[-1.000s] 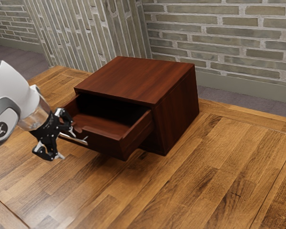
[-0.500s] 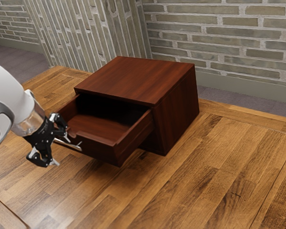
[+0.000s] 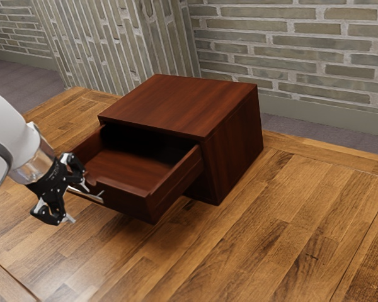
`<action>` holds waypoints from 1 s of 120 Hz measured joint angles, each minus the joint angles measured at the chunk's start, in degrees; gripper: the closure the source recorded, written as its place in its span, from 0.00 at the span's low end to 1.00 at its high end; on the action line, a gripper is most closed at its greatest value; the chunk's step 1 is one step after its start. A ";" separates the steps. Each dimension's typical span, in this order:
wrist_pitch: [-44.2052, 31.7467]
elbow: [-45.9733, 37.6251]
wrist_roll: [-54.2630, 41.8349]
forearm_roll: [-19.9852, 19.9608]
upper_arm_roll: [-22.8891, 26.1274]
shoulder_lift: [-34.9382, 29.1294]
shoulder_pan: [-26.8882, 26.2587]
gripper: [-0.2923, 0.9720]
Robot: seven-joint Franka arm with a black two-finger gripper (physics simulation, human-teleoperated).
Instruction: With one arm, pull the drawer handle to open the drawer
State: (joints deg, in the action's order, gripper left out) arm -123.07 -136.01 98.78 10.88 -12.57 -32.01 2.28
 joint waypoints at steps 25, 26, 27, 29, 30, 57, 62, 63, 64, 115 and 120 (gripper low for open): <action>0.26 -0.23 0.58 0.12 0.00 -0.06 0.00 0.39; 0.27 -0.23 0.59 0.14 0.00 -0.06 0.00 0.39; 0.27 -0.22 0.61 0.15 0.00 -0.06 -0.01 0.39; 0.28 -0.20 0.65 0.18 0.00 -0.06 -0.01 0.39; 0.29 -0.19 0.67 0.19 0.00 -0.06 -0.01 0.39; 0.37 -0.09 1.06 0.33 0.05 -0.06 -0.02 0.38; 0.38 -0.03 1.12 0.36 0.08 -0.06 -0.02 0.38; 0.38 -0.03 1.13 0.36 0.10 -0.06 -0.02 0.38; 0.38 -0.01 1.14 0.37 0.12 -0.06 -0.02 0.38; 0.78 0.67 1.55 0.61 1.36 0.01 0.00 0.40; 0.82 0.70 1.57 0.64 1.39 0.02 0.00 0.41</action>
State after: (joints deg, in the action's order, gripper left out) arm -122.25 -135.31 100.35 11.52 -11.18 -31.99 2.28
